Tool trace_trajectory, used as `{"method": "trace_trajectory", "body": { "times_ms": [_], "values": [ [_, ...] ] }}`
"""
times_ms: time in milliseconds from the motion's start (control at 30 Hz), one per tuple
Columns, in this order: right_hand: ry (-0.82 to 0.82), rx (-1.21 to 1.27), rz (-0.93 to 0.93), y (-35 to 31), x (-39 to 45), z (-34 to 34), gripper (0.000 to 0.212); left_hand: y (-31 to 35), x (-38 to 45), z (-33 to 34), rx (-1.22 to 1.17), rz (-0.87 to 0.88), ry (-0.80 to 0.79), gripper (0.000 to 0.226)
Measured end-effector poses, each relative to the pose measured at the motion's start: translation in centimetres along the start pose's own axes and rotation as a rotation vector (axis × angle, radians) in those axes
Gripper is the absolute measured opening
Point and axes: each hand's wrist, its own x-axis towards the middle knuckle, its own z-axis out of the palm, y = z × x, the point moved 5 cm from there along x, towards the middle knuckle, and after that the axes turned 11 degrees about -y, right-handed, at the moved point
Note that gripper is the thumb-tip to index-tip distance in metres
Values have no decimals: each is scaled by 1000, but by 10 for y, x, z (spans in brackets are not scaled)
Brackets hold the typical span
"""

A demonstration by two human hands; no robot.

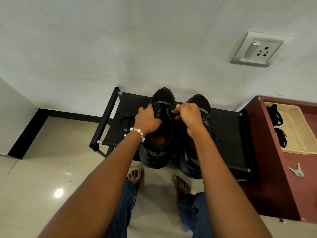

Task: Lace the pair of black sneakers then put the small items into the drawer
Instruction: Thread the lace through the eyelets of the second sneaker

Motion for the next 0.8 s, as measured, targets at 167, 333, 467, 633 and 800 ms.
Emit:
{"method": "trace_trajectory", "body": {
  "times_ms": [167,333,467,633,800],
  "values": [
    [-117,216,102,1,-5,-2,17,0,0,0,-8,-8,-10,62],
    [-102,-87,-10,-3,-6,-6,19,-4,-1,-3,-87,-15,-54,75],
    [161,-565,-215,-24,-15,-25,23,-5,-8,-7,-217,0,-147,103],
    [168,-229,-248,-28,-13,-36,24,2,-24,-24,-295,42,-79,94],
    [-136,-86,-336,-32,-11,-1,27,3,-30,-27,-253,52,38,48]
  ]
}}
